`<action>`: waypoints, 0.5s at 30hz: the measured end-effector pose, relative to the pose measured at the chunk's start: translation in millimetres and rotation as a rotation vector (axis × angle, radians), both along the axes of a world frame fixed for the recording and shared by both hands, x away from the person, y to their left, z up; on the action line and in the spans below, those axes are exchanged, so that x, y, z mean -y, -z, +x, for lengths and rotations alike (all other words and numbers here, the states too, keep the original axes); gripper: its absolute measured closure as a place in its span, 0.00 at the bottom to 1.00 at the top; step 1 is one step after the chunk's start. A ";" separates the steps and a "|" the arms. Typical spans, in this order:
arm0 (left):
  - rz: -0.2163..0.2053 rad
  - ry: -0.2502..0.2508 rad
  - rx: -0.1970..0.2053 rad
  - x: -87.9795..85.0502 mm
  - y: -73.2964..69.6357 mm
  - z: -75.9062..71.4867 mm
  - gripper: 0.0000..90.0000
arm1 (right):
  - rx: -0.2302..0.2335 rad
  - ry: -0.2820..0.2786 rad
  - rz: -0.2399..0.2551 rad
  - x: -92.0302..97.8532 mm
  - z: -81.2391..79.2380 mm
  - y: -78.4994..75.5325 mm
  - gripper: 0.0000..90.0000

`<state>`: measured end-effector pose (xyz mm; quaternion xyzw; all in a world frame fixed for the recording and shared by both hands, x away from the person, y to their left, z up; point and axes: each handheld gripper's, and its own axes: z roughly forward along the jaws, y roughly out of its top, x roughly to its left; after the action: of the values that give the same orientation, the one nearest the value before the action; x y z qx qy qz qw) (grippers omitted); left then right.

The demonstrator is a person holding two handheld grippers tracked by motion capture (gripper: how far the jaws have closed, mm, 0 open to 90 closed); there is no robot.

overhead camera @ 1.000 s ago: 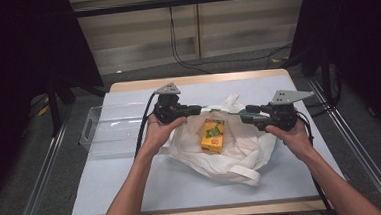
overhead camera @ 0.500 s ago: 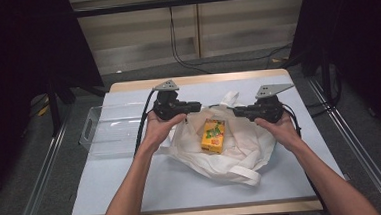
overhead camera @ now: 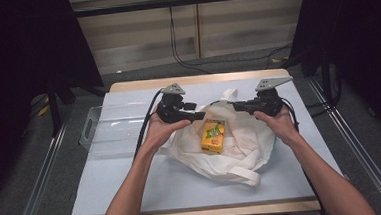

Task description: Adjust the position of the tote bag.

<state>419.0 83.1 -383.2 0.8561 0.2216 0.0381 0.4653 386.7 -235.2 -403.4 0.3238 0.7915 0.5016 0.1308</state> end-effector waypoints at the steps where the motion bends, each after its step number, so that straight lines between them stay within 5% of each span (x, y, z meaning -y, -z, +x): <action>1: -0.001 -0.009 -0.008 -2.7 1.9 2.0 0.58 | -0.004 0.001 0.001 0.9 1.1 0.6 0.97; 7: -0.032 -0.046 -0.002 -5.4 6.3 11.2 0.87 | -0.029 0.005 -0.005 -0.3 7.9 5.9 0.95; 15: -0.071 -0.078 -0.046 -5.9 20.9 26.5 0.93 | -0.046 0.007 -0.027 1.0 14.0 7.7 0.79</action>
<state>445.5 88.9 -404.1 0.8305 0.2664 0.0286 0.4883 400.7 -236.2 -411.1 0.3361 0.7999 0.4828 0.1188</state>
